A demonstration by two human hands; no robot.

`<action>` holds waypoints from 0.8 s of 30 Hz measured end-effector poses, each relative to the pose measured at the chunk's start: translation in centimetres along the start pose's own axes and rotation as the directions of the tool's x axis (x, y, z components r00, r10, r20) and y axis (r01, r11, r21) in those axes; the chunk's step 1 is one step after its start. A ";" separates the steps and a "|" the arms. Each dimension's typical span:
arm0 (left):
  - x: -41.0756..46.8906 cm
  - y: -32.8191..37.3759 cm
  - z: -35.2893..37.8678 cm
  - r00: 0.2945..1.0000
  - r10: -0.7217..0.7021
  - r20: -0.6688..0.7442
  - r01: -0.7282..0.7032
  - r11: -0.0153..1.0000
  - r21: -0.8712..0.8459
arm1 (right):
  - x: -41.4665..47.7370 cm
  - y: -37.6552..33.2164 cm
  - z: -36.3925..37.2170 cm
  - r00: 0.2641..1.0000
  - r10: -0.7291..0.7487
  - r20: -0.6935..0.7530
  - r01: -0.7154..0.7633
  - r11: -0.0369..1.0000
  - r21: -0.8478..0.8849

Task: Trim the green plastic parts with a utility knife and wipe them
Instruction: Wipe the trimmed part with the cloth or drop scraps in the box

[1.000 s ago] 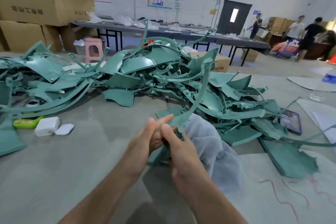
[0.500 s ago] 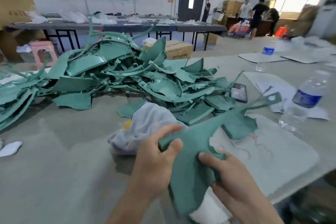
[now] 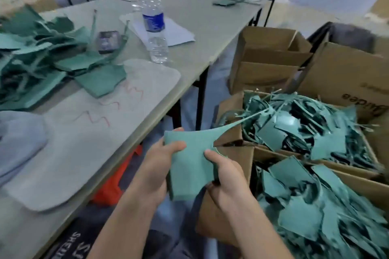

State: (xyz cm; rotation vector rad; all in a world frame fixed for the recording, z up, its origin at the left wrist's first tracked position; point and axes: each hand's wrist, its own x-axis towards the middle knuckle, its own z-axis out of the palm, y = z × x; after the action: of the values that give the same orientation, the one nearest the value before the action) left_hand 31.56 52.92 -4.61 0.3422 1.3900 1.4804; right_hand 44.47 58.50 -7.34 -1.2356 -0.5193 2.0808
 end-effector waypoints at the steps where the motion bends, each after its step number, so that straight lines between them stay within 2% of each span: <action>1: 0.4 -1.8 1.1 0.997 -0.067 0.037 0.066 0.997 0.027 | 0.2 0.1 -2.1 0.997 0.002 -0.080 -0.002 1.000 0.005; 5: 0.8 -9.5 5.0 0.956 -0.285 0.065 0.267 0.943 0.199 | 0.4 0.8 -10.7 0.933 0.056 -0.356 -0.047 0.998 0.034; 8: 0.4 -13.5 7.7 0.906 -0.409 0.110 0.368 0.890 0.269 | 0.6 1.4 -16.4 0.883 0.116 -0.456 -0.108 0.993 0.042; 10: 0.1 -14.5 10.0 0.865 -0.462 0.195 0.394 0.867 0.305 | 0.9 0.7 -19.9 0.856 0.135 -0.499 -0.111 0.991 0.079; 12: -0.1 -14.2 12.6 0.839 -0.454 0.300 0.371 0.880 0.295 | 1.6 -1.8 -22.7 0.850 0.112 -0.514 -0.027 0.985 0.170; 14: -0.2 -13.2 14.8 0.836 -0.433 0.337 0.336 0.889 0.310 | 2.6 -5.1 -24.8 0.842 0.050 -0.537 0.122 0.952 0.280; 16: -0.4 -12.2 16.1 0.838 -0.422 0.346 0.272 0.873 0.405 | 3.4 -7.0 -26.8 0.784 -0.006 -0.620 0.238 0.926 0.292; 18: -0.3 -11.5 16.1 0.849 -0.410 0.334 0.221 0.849 0.480 | 4.2 -6.9 -28.2 0.734 -0.017 -0.679 0.241 0.941 0.237; 20: 0.0 -10.8 15.1 0.869 -0.390 0.304 0.203 0.842 0.500 | 5.1 -5.4 -28.3 0.767 0.039 -0.641 0.206 0.931 0.303; 22: 0.8 -10.2 13.5 0.895 -0.355 0.268 0.194 0.854 0.483 | 6.4 -3.2 -26.6 0.779 0.045 -0.626 0.133 0.963 0.236; 24: 1.7 -9.7 11.8 0.928 -0.306 0.212 0.189 0.878 0.440 | 7.7 -0.8 -23.4 0.788 0.090 -0.609 0.080 0.966 0.246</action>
State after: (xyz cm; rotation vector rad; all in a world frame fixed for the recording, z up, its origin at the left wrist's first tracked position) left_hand 44.51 59.04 -10.21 0.5878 1.4497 0.8792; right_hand 62.65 64.60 -22.74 -1.6424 0.0644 1.5396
